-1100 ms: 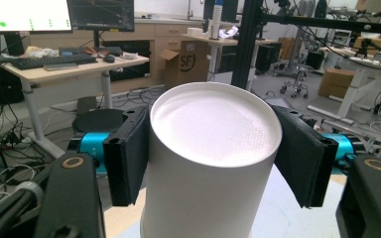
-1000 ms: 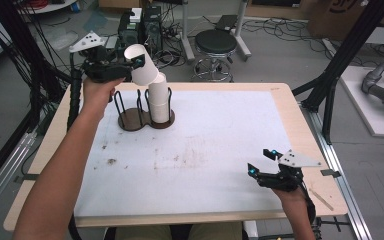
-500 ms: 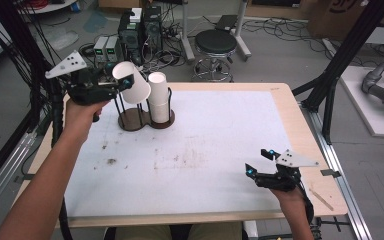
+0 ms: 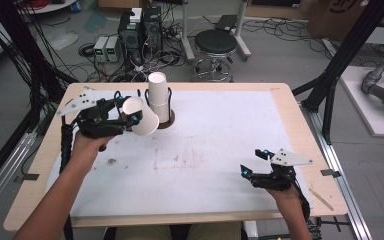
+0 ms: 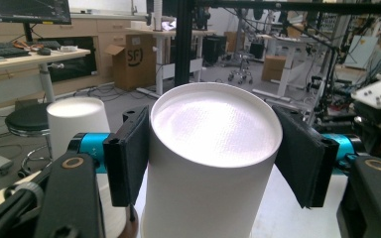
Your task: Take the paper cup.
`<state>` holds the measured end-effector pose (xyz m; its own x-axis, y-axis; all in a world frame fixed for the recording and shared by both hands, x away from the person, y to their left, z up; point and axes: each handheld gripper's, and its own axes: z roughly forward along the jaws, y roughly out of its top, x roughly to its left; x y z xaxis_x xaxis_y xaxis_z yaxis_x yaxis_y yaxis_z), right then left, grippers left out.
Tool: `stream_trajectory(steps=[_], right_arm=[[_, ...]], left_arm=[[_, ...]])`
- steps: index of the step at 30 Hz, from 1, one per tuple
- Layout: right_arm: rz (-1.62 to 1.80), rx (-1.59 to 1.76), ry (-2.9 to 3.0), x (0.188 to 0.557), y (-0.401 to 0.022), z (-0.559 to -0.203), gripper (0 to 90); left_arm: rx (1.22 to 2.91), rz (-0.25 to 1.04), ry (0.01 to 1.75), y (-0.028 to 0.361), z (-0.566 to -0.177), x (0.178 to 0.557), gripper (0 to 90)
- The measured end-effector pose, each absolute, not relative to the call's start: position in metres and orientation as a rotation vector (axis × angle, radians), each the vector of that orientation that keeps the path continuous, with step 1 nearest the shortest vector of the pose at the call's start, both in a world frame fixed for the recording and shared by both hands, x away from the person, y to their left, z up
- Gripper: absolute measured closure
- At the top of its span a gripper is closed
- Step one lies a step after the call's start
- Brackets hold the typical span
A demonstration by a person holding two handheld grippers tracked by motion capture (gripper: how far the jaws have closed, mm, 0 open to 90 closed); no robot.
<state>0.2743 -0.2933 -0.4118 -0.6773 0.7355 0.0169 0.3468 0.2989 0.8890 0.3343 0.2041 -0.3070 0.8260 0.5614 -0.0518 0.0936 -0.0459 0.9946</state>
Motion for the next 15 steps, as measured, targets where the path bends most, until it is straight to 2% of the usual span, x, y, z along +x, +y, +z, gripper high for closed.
stream_trajectory(steps=[15], right_arm=[[1.367, 0.888, 2.284, 0.281, -0.273, -0.410, 20.8]], left_arm=[[1.620, 0.340, 0.503, 0.183, -0.342, 0.324, 34.2]])
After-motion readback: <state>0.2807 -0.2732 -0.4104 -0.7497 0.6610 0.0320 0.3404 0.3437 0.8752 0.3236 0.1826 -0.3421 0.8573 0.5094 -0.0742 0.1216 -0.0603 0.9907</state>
